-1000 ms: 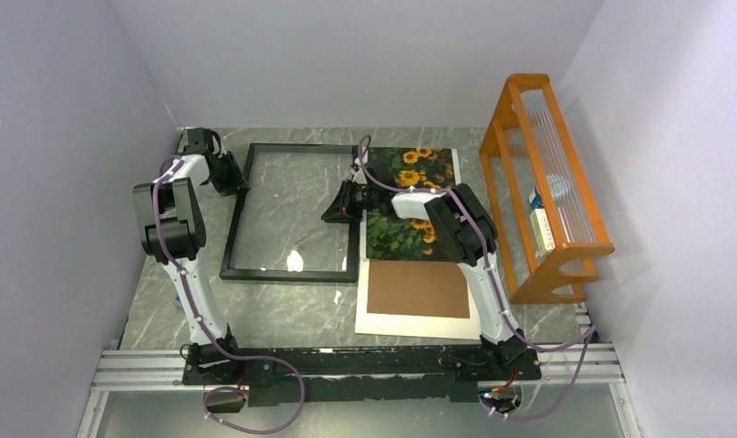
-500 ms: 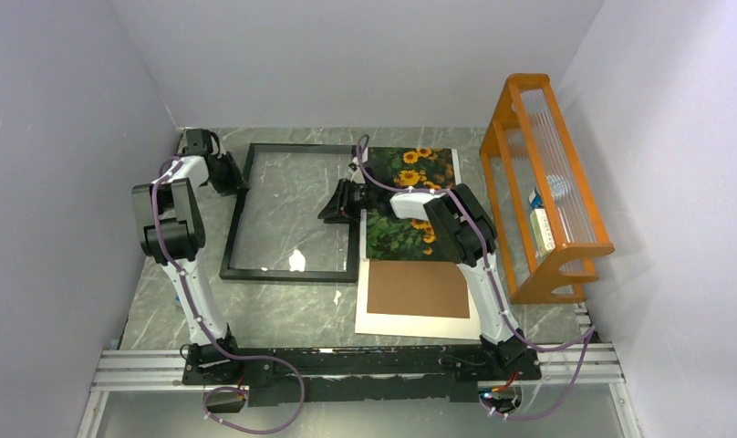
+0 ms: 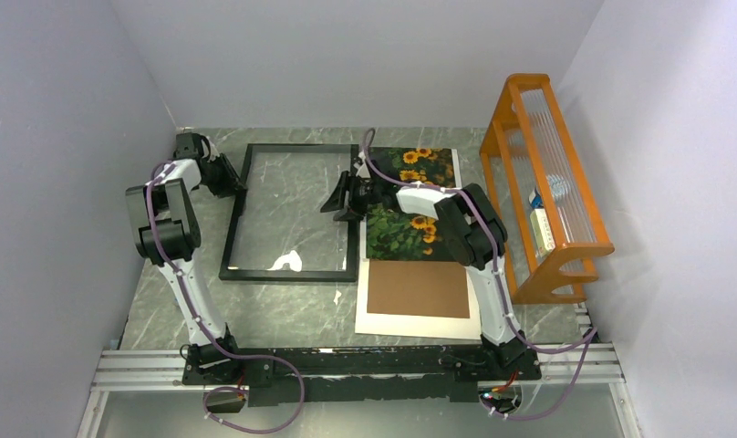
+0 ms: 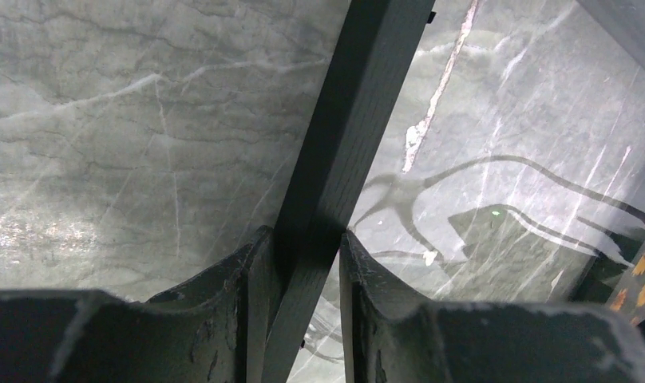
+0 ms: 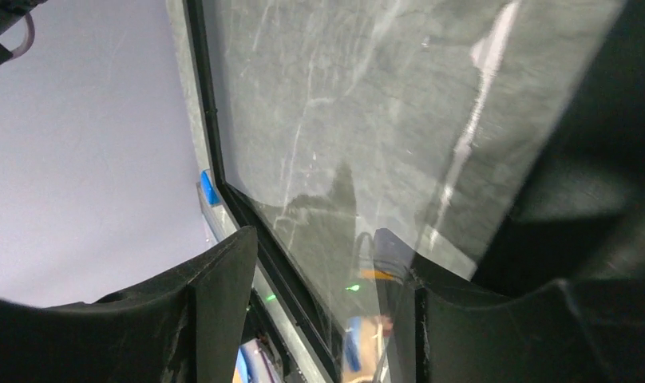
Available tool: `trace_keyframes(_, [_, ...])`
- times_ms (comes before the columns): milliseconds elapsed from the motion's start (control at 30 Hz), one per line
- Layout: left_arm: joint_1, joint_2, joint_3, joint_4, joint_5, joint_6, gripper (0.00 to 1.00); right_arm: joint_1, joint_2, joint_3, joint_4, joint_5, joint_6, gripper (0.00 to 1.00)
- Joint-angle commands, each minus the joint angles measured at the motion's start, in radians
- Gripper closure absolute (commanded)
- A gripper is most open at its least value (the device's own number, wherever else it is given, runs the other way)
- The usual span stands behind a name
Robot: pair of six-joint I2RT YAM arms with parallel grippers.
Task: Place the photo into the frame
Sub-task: Place the photo frame item in the photo frame.
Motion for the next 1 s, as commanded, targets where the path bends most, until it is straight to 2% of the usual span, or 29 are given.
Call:
trace_keyframes(0, [0.029,0.041,-0.024,-0.047,-0.05,0.014,0.65,-0.033,-0.103,-0.008,-0.134,0.075,-0.045,0.39])
trace_keyframes(300, [0.033,0.041,-0.021,-0.047,-0.036,0.013,0.63,-0.062,-0.198,-0.009,-0.285,0.29,-0.109,0.39])
trace_keyframes(667, [0.036,0.009,0.006,-0.059,-0.042,0.004,0.48,-0.033,-0.15,0.082,-0.224,0.324,-0.177,0.51])
trace_keyframes(967, [0.035,0.012,0.086,-0.011,-0.011,-0.031,0.29,-0.044,-0.09,0.174,-0.068,0.444,-0.224,0.53])
